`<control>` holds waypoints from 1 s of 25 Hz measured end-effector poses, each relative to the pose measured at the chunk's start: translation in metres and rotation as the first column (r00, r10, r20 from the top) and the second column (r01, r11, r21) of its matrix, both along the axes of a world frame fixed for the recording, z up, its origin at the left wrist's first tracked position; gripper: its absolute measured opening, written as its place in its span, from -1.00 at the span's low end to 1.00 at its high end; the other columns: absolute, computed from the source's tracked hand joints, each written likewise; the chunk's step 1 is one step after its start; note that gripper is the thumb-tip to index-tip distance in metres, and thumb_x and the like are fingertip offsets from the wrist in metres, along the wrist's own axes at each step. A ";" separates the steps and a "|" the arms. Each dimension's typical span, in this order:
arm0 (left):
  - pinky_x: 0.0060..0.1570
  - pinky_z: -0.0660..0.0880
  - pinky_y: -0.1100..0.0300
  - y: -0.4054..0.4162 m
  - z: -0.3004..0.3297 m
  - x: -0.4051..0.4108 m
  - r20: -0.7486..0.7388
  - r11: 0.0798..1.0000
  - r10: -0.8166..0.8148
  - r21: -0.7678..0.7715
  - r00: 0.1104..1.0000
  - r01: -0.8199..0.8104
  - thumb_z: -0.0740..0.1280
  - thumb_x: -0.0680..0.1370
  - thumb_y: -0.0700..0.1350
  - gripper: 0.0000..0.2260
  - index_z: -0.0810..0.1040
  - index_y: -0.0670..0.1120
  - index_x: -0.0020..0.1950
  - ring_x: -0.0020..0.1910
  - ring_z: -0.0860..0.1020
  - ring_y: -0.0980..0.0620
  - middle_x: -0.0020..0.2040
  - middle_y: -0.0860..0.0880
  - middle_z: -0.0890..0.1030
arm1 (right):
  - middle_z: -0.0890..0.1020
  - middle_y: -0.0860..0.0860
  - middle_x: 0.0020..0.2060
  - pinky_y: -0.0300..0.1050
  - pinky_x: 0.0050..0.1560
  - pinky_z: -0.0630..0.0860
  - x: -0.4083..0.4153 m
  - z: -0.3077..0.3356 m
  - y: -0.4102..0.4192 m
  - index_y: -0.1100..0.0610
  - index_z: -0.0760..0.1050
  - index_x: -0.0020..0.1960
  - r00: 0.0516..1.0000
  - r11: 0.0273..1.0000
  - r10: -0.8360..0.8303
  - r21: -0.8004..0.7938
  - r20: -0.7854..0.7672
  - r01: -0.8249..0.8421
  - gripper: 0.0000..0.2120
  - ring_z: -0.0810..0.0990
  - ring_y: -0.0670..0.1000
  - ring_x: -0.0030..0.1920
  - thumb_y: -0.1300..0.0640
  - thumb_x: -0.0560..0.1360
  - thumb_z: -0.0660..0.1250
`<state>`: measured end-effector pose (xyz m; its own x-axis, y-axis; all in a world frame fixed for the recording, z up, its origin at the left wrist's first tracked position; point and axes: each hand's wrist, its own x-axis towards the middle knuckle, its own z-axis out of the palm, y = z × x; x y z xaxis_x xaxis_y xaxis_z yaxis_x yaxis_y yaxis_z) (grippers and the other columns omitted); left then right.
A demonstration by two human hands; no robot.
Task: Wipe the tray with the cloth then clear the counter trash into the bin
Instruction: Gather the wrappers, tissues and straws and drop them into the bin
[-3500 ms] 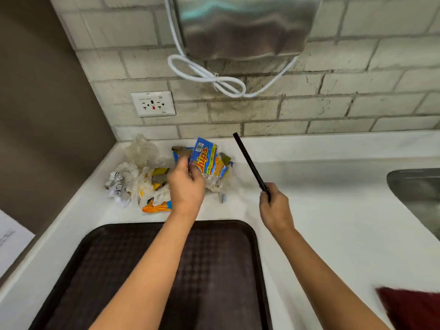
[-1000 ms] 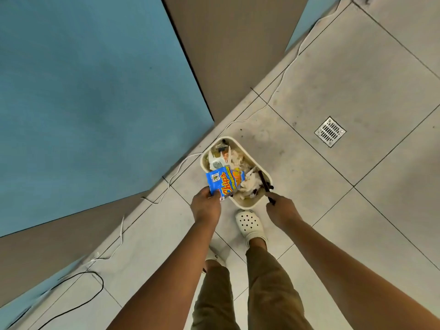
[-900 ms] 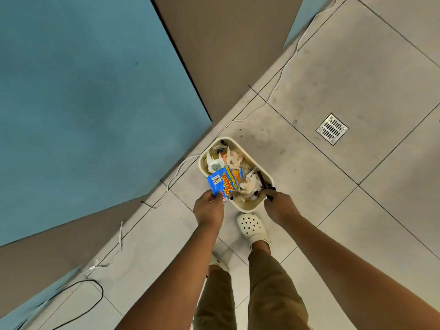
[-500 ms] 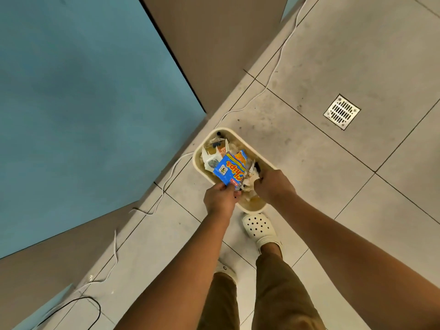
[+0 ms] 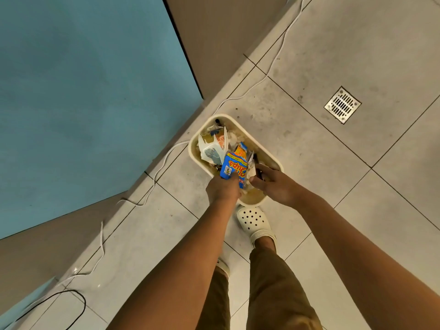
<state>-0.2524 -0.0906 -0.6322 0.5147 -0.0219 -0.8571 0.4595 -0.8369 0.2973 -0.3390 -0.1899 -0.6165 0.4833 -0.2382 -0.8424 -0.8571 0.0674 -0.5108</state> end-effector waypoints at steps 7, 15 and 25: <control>-0.29 0.45 0.29 0.000 -0.013 0.020 0.212 0.977 -0.214 0.031 0.954 0.212 0.32 0.52 -0.10 -0.83 0.62 -0.12 0.02 -0.06 0.59 -0.03 0.03 -0.10 0.65 | 0.55 0.10 -0.19 -0.18 -0.14 0.40 0.013 -0.028 -0.002 0.21 0.49 0.01 0.998 0.984 -0.047 -0.174 -0.046 0.038 -0.77 0.50 0.06 -0.19 0.16 0.41 0.43; -0.24 0.35 0.19 0.017 0.006 0.005 0.166 0.865 -0.501 0.143 0.849 0.482 0.28 0.51 0.11 -0.67 0.48 0.01 0.23 0.03 0.52 0.02 0.15 -0.04 0.51 | 0.53 -0.01 -0.27 -0.28 -0.35 0.33 0.011 -0.029 0.017 0.03 0.47 0.13 0.995 0.944 0.013 -0.326 -0.103 -0.046 -0.75 0.51 0.01 -0.27 0.10 0.45 0.33; 0.08 0.41 0.18 0.072 0.138 0.016 0.077 0.984 -0.145 -0.093 0.986 0.152 0.26 0.55 -0.11 -0.69 0.45 -0.04 0.29 0.20 0.48 -0.06 0.28 -0.11 0.46 | 0.53 0.07 0.19 -0.22 0.04 0.36 -0.032 0.092 0.036 0.06 0.38 0.33 0.981 0.932 0.155 -0.311 -0.121 -0.185 -0.60 0.52 0.06 0.09 0.17 0.50 0.26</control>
<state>-0.2369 -0.0183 -0.4939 0.5582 -0.1851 -0.8088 0.3078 -0.8591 0.4089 -0.3709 -0.1542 -0.5244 0.4633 -0.4228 -0.7789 -0.8861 -0.2366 -0.3986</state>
